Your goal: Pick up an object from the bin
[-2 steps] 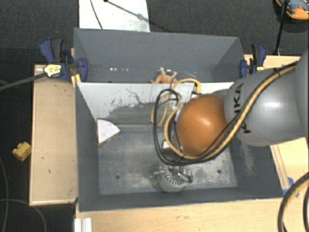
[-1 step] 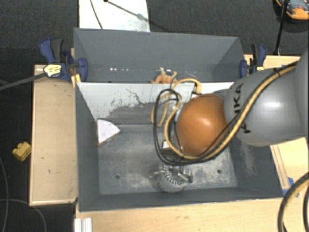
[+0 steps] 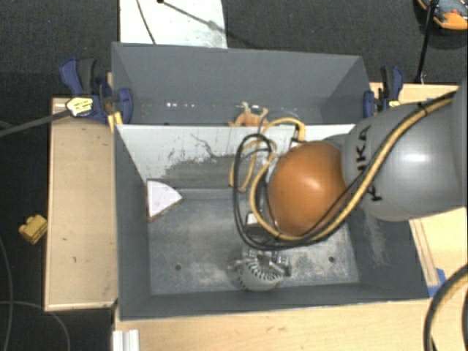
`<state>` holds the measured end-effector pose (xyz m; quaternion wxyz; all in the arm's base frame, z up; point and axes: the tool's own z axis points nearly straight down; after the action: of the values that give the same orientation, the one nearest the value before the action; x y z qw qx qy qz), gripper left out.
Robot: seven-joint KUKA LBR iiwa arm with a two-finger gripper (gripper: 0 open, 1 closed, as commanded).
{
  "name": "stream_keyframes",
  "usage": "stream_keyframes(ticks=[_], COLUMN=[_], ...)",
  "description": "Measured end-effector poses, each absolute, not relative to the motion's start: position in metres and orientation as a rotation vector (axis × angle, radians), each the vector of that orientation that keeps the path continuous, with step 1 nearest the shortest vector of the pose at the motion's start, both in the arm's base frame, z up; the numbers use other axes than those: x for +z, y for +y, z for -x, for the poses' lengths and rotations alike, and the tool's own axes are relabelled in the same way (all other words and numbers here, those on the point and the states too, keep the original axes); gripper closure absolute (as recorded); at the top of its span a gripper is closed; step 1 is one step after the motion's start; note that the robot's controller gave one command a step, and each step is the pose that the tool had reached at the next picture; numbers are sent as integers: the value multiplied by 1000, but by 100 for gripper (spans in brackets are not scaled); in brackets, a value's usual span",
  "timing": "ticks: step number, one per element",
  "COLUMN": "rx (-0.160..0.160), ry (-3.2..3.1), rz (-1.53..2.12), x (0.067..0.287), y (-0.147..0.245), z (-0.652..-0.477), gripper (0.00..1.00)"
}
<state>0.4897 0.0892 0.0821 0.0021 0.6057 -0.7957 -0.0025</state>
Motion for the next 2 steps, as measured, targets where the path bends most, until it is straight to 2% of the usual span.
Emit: stream_keyframes(ticks=[2], rx=[-6], ry=[-2499], rz=[-1902], x=[119], y=[88], z=[-489], gripper=[100])
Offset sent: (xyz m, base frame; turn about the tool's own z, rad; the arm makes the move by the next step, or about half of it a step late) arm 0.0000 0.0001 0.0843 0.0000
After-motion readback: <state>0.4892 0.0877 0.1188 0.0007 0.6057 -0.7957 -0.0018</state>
